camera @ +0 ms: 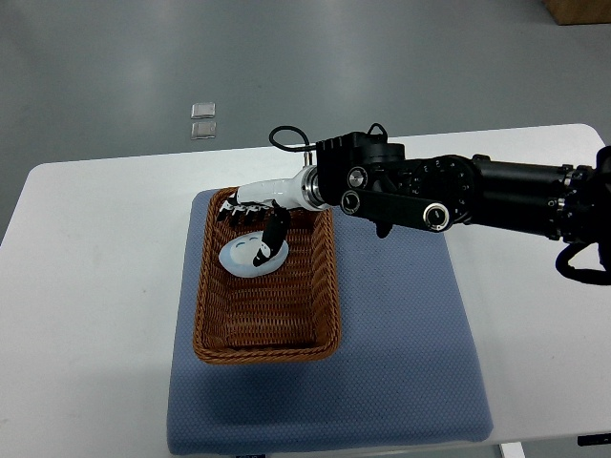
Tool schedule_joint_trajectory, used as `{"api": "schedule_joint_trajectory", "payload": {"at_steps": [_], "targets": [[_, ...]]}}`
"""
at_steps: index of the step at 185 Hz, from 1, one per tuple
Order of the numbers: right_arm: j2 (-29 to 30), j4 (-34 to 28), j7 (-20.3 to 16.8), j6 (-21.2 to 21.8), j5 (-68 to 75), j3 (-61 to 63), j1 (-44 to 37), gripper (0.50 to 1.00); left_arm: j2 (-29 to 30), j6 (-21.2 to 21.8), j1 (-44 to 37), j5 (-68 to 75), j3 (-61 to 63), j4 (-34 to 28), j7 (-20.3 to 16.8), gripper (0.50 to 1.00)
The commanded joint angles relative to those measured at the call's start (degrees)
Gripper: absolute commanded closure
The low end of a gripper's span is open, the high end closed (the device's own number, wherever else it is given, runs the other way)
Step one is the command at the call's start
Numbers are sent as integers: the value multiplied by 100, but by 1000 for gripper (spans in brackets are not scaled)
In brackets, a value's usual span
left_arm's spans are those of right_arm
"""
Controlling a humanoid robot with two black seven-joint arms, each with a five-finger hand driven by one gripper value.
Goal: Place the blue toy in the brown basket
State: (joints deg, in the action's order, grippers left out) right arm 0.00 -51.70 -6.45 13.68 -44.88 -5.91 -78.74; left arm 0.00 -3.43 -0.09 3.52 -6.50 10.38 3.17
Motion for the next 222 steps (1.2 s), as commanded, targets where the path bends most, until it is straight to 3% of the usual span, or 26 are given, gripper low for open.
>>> {"api": "schedule_joint_trajectory", "payload": {"at_steps": [1,59,112,167,222], "targets": [[0,-24,4,100,85,213,-89,626,0,0,0,0,0,-1,-1,500],[-598,-24,83,258,454,1470,131,624,0,9,0,0,0,-1,-1,500],[-1186,63,171,223,1684,3807,1633,624,0,9,0,0,0,-1,-1,500],[-853,529,900,214,3161,5820,3242,595,0,9,0,0,9,-1,-1,500],[-483,1039,1287,328,3829,6374,3928,593,0,8,-9,0,17,8,-1,500]]}}
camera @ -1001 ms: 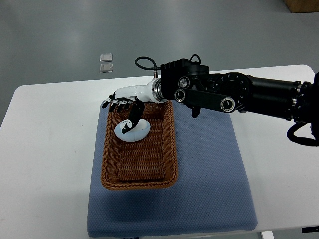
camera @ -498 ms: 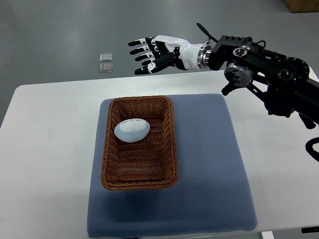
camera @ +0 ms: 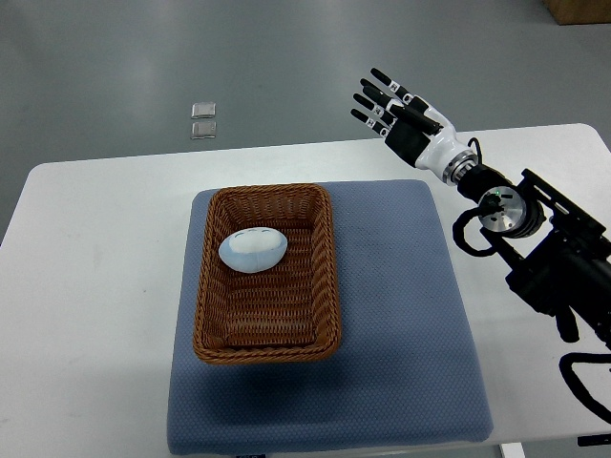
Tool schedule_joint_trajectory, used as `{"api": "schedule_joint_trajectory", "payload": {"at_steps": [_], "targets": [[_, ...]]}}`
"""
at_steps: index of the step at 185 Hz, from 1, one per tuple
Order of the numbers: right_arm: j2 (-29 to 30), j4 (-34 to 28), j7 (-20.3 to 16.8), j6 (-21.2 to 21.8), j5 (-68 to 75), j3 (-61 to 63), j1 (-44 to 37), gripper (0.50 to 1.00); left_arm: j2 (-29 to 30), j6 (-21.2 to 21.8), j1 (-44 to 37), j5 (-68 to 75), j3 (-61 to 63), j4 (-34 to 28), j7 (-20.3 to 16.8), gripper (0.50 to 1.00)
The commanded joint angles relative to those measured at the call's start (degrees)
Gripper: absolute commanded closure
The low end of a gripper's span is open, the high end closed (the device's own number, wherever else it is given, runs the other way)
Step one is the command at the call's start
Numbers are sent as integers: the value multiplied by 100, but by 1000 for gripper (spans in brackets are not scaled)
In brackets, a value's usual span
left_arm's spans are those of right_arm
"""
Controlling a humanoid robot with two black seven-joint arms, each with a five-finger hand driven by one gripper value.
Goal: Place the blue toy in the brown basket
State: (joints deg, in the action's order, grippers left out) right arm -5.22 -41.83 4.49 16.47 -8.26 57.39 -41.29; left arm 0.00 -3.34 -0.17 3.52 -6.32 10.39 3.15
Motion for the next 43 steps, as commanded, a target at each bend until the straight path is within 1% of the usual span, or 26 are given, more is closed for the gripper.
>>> {"api": "schedule_joint_trajectory", "payload": {"at_steps": [1,16,27,43], "targets": [[39,53,192,49,166,44,182,593,0,0,0,0,0,7,1,500],[56,61,289,190,175,44,244,593,0,0,0,0,0,7,1,500],[83,70,289,269,175,44,253,593,0,0,0,0,0,7,1,500],[83,96,298,278,175,44,261,593,0,0,0,0,8,7,1,500]]}}
